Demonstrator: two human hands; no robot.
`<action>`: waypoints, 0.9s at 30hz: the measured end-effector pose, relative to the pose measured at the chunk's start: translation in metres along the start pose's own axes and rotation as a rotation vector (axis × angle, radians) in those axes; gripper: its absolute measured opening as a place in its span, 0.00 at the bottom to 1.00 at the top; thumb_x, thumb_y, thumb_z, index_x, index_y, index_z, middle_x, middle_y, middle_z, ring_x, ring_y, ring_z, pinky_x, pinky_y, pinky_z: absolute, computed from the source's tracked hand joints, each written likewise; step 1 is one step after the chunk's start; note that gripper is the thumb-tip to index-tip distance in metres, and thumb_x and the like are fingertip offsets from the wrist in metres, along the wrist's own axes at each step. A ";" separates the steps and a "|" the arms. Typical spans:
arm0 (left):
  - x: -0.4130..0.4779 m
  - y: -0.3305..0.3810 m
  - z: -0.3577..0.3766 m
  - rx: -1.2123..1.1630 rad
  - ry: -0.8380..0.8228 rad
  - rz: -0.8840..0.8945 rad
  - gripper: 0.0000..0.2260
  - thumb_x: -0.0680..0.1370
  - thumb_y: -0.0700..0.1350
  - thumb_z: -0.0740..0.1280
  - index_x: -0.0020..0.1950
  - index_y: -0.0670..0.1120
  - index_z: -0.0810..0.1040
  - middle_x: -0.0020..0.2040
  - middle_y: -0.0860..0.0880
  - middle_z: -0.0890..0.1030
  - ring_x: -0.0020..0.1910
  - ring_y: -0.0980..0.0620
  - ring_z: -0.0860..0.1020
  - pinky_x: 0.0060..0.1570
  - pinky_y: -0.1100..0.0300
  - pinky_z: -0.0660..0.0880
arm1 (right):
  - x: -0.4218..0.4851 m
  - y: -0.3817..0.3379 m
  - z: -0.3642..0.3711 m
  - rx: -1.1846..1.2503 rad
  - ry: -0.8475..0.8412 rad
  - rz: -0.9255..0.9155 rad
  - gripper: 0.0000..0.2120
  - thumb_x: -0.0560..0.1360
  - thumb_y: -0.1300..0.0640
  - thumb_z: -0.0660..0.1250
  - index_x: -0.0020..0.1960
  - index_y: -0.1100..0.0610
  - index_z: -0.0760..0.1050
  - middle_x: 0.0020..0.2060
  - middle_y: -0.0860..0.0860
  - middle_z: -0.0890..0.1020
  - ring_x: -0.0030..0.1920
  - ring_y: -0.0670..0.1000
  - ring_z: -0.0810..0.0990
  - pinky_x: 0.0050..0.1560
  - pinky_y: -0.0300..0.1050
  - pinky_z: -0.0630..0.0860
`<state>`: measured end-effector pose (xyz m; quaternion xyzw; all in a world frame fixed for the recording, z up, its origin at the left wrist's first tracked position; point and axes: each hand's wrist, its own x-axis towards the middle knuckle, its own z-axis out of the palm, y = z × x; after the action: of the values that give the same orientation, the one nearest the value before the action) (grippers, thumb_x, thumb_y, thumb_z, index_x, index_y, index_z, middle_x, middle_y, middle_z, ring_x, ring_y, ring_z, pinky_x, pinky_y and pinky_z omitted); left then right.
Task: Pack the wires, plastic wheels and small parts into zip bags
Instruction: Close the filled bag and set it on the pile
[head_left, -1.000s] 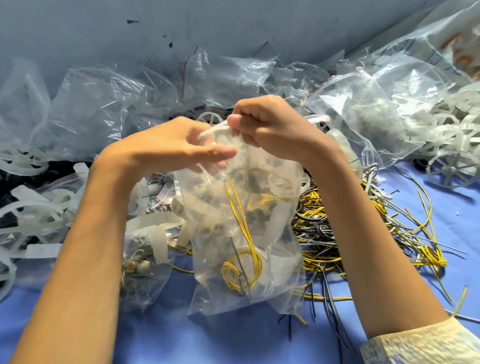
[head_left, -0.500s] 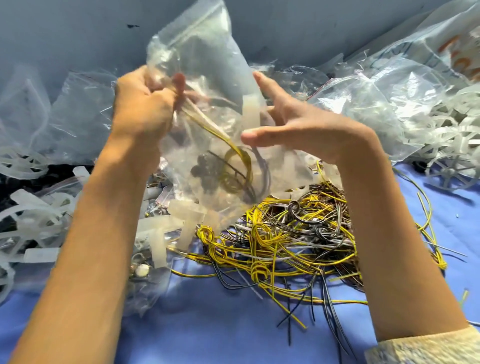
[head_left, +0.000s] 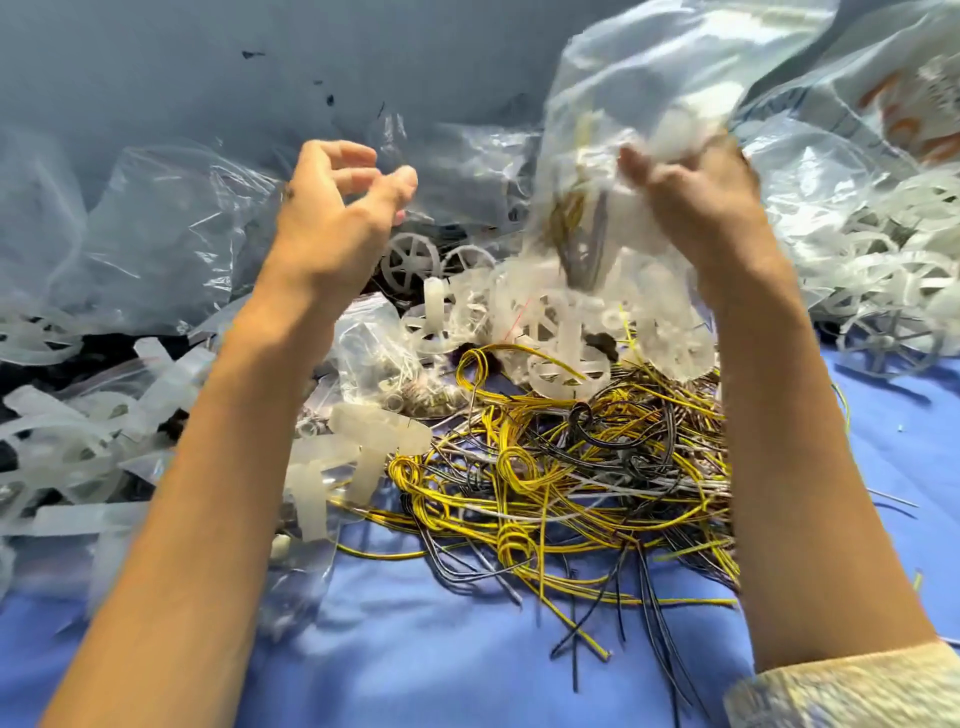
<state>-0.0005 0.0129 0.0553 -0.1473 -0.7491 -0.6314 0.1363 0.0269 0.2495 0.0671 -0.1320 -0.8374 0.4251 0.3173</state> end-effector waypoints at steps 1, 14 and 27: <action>0.000 0.000 0.000 0.004 -0.006 -0.001 0.10 0.79 0.48 0.65 0.58 0.49 0.68 0.57 0.50 0.76 0.47 0.59 0.80 0.48 0.65 0.77 | 0.007 0.007 -0.004 -0.018 0.074 0.058 0.24 0.71 0.43 0.65 0.58 0.60 0.76 0.56 0.56 0.79 0.56 0.55 0.79 0.59 0.48 0.75; -0.003 0.001 0.003 0.068 -0.099 -0.006 0.08 0.79 0.48 0.64 0.56 0.51 0.69 0.53 0.55 0.76 0.47 0.58 0.81 0.55 0.56 0.76 | 0.015 0.085 -0.051 -0.475 0.206 0.387 0.38 0.74 0.59 0.67 0.76 0.63 0.50 0.72 0.66 0.58 0.72 0.64 0.60 0.71 0.55 0.60; -0.004 0.000 0.001 0.114 -0.135 0.003 0.07 0.79 0.48 0.64 0.56 0.51 0.70 0.54 0.56 0.77 0.44 0.62 0.81 0.53 0.58 0.76 | 0.013 0.100 -0.024 -0.637 -0.373 0.329 0.27 0.81 0.45 0.56 0.66 0.67 0.70 0.68 0.63 0.70 0.66 0.62 0.71 0.64 0.50 0.67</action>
<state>0.0030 0.0132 0.0532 -0.1827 -0.7909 -0.5763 0.0945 0.0275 0.3314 0.0036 -0.2768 -0.9381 0.2060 0.0309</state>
